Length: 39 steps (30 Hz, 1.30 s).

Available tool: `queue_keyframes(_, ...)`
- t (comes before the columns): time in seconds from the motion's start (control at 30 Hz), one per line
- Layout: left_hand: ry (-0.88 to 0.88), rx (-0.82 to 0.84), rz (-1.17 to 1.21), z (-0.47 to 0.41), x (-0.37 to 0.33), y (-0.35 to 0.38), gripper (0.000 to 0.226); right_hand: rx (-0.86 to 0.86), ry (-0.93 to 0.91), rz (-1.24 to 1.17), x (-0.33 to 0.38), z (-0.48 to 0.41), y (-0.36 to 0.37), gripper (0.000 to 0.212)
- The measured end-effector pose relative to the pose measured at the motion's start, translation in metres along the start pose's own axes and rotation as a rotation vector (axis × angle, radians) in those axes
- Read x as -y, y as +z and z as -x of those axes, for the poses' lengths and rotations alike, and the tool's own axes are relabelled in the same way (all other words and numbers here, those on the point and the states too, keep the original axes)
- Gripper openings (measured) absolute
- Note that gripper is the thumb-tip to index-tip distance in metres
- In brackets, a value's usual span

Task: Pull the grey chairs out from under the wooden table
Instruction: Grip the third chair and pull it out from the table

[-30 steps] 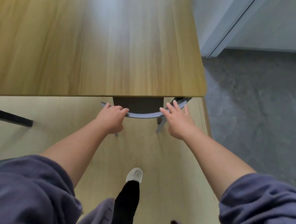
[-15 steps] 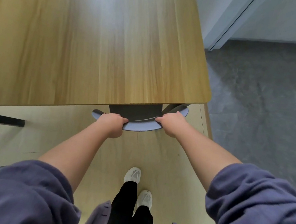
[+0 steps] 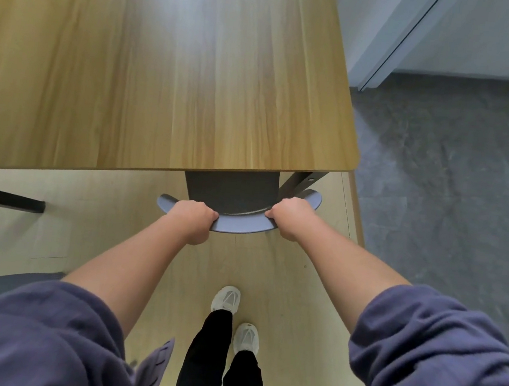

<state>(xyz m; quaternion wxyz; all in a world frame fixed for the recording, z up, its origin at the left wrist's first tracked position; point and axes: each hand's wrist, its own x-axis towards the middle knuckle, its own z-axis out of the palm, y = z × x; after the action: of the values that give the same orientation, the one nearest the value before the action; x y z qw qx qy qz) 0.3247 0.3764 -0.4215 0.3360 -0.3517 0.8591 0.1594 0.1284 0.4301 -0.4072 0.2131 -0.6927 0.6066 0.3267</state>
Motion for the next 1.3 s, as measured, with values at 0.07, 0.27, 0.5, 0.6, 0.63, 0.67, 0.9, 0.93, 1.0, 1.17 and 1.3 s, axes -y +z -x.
queue_keyframes(0.07,0.001,0.007,0.001,0.006,-0.006,0.006,0.035,-0.003,-0.008,0.004,0.002,0.007,0.006,0.032)
queue_keyframes(0.27,-0.035,0.000,-0.013,0.030,-0.023,0.028,0.036,-0.046,-0.033,0.056,0.015,0.030,0.024,0.027)
queue_keyframes(0.5,-0.058,0.007,-0.030,0.062,-0.052,0.056,0.037,-0.080,-0.075,0.097,0.031,0.060,0.059,0.025)
queue_keyframes(0.6,-0.078,0.009,-0.022,0.073,-0.066,0.067,0.039,-0.078,-0.088,0.106,0.036,0.072,0.072,0.025)
queue_keyframes(0.63,-0.081,0.007,-0.018,0.076,-0.069,0.070,0.040,-0.079,-0.093,0.108,0.037,0.075,0.074,0.025)
queue_keyframes(0.67,-0.085,0.005,-0.013,0.080,-0.072,0.074,0.040,-0.077,-0.099,0.113,0.039,0.079,0.078,0.025)
queue_keyframes(0.9,-0.116,-0.010,0.010,0.106,-0.090,0.097,0.036,-0.075,-0.130,0.149,0.054,0.103,0.097,0.023)
queue_keyframes(0.93,-0.117,-0.010,0.010,0.109,-0.092,0.099,0.035,-0.076,-0.128,0.148,0.056,0.105,0.099,0.023)
queue_keyframes(1.0,-0.116,-0.009,0.006,0.114,-0.094,0.102,0.036,-0.074,-0.118,0.138,0.061,0.110,0.103,0.024)
queue_keyframes(1.17,-0.109,0.001,-0.010,0.130,-0.099,0.115,0.041,-0.060,-0.098,0.130,0.076,0.124,0.114,0.023)
queue_keyframes(1.3,-0.092,0.017,-0.018,0.142,-0.106,0.129,0.042,-0.041,-0.093,0.123,0.086,0.138,0.126,0.019)
